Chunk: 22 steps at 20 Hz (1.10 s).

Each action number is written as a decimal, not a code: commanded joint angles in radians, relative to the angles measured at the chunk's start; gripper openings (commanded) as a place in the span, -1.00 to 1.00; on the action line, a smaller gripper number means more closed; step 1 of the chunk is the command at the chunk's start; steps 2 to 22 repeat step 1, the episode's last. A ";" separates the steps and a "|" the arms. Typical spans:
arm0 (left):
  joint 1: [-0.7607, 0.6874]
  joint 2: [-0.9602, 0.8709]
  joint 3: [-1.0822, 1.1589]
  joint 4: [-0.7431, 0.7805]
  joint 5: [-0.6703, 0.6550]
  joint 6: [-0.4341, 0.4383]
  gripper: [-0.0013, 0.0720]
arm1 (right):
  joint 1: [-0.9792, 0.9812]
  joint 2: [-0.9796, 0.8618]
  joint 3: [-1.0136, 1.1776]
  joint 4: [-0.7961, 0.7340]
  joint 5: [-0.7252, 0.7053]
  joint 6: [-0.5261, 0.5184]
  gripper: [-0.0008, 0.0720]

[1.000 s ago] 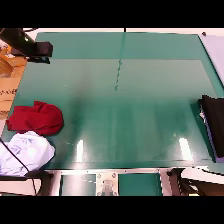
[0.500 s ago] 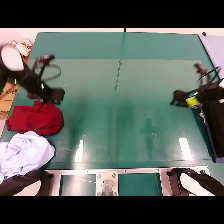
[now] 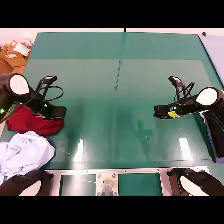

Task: Fold the shirts.

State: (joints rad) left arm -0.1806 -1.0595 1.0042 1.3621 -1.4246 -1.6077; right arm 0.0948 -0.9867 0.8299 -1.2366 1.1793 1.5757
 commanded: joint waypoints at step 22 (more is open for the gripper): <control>0.000 0.004 -0.009 -0.002 0.019 0.000 -0.90 | 0.010 0.003 -0.005 0.002 -0.005 0.001 -0.92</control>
